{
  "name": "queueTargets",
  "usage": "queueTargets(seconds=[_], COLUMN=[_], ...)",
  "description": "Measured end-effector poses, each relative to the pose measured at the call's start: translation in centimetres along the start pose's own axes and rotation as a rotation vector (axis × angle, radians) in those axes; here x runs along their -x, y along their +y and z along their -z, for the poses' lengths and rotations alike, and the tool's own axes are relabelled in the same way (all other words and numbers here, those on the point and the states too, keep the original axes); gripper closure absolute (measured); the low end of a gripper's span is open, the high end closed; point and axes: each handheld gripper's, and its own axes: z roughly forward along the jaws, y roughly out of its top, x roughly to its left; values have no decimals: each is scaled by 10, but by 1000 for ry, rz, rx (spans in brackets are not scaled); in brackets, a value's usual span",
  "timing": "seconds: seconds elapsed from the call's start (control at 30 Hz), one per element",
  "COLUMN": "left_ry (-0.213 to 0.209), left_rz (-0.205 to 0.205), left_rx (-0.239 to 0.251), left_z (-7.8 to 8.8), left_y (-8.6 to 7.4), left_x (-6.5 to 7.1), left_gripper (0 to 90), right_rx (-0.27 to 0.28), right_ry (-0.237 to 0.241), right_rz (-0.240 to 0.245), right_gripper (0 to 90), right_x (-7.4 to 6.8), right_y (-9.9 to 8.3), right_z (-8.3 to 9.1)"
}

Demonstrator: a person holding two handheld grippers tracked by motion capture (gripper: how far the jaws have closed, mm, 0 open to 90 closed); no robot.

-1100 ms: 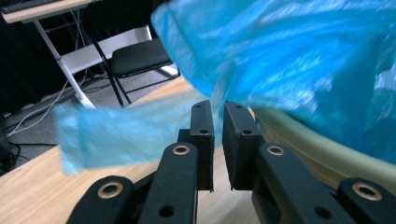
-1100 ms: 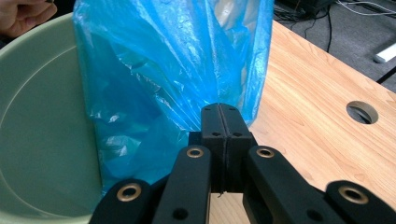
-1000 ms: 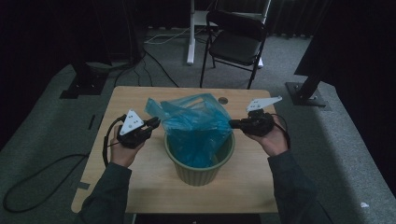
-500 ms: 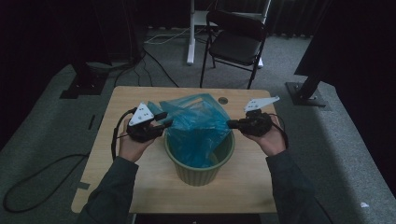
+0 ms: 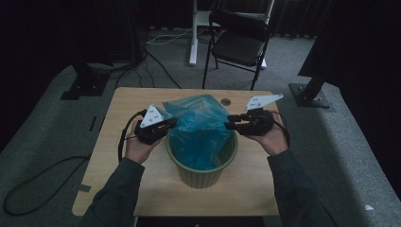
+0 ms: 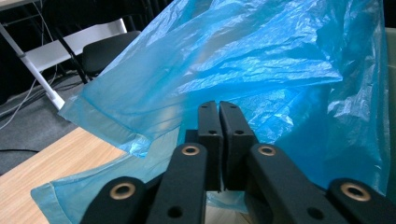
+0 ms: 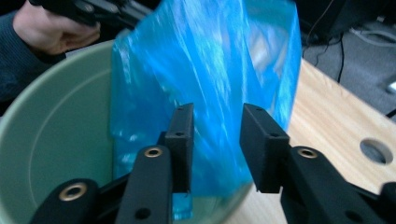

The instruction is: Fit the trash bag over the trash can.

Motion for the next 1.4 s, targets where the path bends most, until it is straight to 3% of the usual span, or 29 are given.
queueTargets(seconds=[0.23, 0.47, 0.53, 0.6, 0.73, 0.97, 1.07, 1.27, 1.4], left_ry=[1, 1, 0, -1, -3, -3, -4, -7, 6], left_rz=[-17, -28, -29, -27, -27, -27, -32, -34, -36], left_rx=[-7, -8, -7, -3, 1, 9, 0, -3, -3], left_z=[-2, -3, -3, -3, -1, 3, 3, 4, 5], left_y=[1, 1, 1, 1, 0, -3, -4, -4, -3], left_x=[3, 5, 5, 6, 7, 10, 11, 12, 12], left_gripper=[895, 897, 896, 897, 898, 897, 898, 897, 897], right_rx=[35, 21, 11, -8, -47, -27, -42, -35, -41], right_ry=[7, 27, 41, 35, -17, -91, -116, -141, -142], right_rz=[45, 76, 74, 69, 40, -68, -104, -187, -204], right_gripper=[592, 592, 612, 699, 891, 900, 900, 900, 899], right_x=[-10, -18, -19, -18, -13, 6, 14, 26, 30], right_y=[26, 43, 45, 45, 42, 26, 14, -1, -5], right_z=[-10, -32, -37, -41, -42, -27, -22, -14, -13])
